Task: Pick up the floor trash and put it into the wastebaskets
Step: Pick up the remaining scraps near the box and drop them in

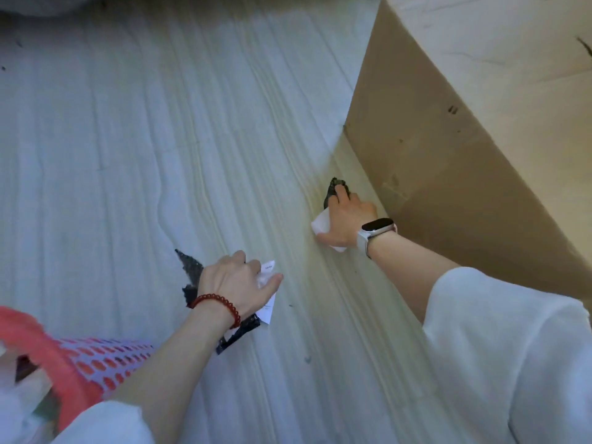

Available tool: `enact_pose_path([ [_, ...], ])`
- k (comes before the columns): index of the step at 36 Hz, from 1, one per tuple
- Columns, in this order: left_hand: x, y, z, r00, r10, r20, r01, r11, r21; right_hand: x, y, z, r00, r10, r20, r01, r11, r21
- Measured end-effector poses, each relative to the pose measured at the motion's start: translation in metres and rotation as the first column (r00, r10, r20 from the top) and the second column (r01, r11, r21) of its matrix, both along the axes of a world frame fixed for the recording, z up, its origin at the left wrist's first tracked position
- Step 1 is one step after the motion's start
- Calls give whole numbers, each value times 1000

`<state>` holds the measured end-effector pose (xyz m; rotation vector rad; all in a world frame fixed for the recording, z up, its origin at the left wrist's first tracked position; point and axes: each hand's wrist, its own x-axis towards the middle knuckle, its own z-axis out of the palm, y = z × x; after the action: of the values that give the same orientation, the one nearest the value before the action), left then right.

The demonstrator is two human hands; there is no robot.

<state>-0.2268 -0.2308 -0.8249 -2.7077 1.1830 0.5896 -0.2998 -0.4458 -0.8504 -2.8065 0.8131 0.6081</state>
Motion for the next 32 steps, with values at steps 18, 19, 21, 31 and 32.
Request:
enact_pose_path([
  [18, -31, 41, -56, 934, 270, -235, -269, 962, 40, -31, 21, -29, 969, -188, 160, 169, 977, 128],
  [19, -31, 41, -57, 931, 267, -249, -270, 963, 25, -33, 23, -29, 968, -198, 156, 177, 974, 140],
  [21, -32, 38, -56, 926, 259, -275, -268, 963, 4, -37, 27, -28, 968, -210, 135, 190, 970, 151],
  [31, -32, 28, -60, 981, 48, -187, -69, 992, -105, -78, 73, -26, 923, -336, 190, 295, 931, 213],
  [32, -33, 28, -61, 983, 25, -180, -46, 992, -114, -84, 78, -26, 907, -371, 198, 321, 915, 243],
])
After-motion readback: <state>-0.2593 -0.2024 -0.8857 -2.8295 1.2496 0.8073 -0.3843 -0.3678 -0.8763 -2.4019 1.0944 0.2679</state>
